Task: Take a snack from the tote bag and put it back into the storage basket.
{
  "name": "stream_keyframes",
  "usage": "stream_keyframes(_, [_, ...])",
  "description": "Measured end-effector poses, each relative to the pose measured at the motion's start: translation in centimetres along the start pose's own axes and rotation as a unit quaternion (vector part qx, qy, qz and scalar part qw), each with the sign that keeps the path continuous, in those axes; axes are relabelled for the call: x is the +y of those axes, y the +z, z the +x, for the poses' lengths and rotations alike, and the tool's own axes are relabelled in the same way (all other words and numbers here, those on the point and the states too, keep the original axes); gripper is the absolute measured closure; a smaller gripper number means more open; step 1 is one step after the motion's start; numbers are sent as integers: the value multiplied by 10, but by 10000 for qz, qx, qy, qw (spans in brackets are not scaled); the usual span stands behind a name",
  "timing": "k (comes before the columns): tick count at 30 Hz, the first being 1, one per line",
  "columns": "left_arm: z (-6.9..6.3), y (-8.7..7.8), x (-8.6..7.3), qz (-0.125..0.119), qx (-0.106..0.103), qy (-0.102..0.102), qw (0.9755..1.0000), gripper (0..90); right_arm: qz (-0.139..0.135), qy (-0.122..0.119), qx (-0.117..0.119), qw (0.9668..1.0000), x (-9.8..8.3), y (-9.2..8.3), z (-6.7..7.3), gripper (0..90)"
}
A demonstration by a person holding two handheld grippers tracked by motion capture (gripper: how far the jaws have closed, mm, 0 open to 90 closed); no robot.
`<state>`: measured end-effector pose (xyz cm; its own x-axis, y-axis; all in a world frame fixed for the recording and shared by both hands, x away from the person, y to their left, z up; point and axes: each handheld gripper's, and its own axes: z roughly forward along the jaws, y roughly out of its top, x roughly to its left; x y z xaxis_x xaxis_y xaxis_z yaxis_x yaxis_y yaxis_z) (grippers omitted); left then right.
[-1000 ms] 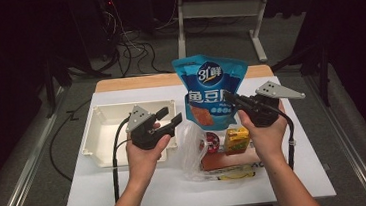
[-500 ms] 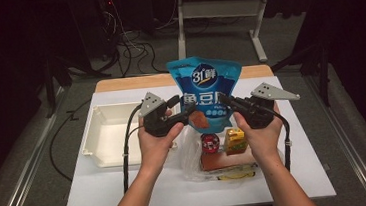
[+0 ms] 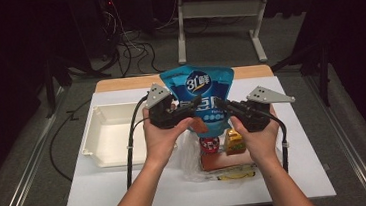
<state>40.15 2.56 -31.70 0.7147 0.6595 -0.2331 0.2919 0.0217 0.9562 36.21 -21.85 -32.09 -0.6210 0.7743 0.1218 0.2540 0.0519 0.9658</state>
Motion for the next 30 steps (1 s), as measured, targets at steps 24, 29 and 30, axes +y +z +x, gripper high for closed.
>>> stream_keyframes(24, [-6, -9, 12, -229, -293, -270, 9989, 900, -44, -147, -166, 9997, -13, -21, 1, 570])
stream_keyframes(29, [-5, -13, 17, -296, -304, -232, 9988, 900, 48, -89, -266, 9996, -28, -33, -4, 470])
stream_keyframes(30, [-3, -14, 17, -304, -312, -227, 9988, 900, 81, -31, -279, 9996, -32, -36, -5, 454])
